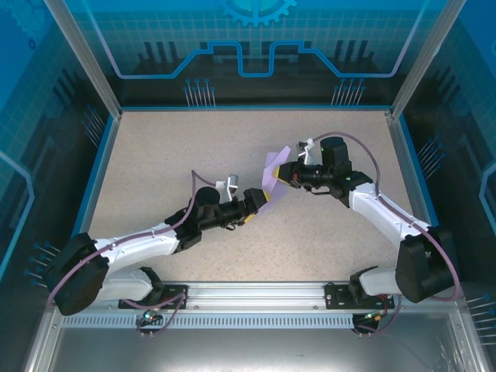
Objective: Fold a paper plane with a square sheet of paper (pick it up from the middle)
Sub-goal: Turn over the paper at the center of the table.
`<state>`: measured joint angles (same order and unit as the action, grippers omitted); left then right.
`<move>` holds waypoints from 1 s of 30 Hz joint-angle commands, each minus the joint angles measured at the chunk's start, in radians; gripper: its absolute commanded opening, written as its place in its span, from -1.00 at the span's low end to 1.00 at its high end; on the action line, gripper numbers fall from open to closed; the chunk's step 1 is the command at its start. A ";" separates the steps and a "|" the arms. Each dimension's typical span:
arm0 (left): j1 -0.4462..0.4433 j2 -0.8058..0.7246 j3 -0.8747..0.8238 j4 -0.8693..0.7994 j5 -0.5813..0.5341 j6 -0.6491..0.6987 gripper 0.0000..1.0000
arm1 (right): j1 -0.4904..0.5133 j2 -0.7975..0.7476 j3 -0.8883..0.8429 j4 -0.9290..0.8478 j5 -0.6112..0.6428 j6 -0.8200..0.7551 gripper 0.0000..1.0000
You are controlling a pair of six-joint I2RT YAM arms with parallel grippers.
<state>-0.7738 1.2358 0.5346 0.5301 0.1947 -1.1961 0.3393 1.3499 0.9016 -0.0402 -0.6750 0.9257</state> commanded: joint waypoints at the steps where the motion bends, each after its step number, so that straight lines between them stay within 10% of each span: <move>1: -0.004 -0.015 0.002 0.053 -0.030 -0.003 0.87 | -0.011 0.018 -0.017 0.074 -0.051 0.052 -0.93; 30: 0.019 -0.068 0.047 -0.159 -0.017 0.143 -0.66 | -0.016 0.061 -0.064 0.118 -0.079 0.054 -0.91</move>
<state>-0.7620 1.1881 0.5453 0.4084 0.1871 -1.0920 0.3374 1.4002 0.8452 0.0505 -0.7269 0.9730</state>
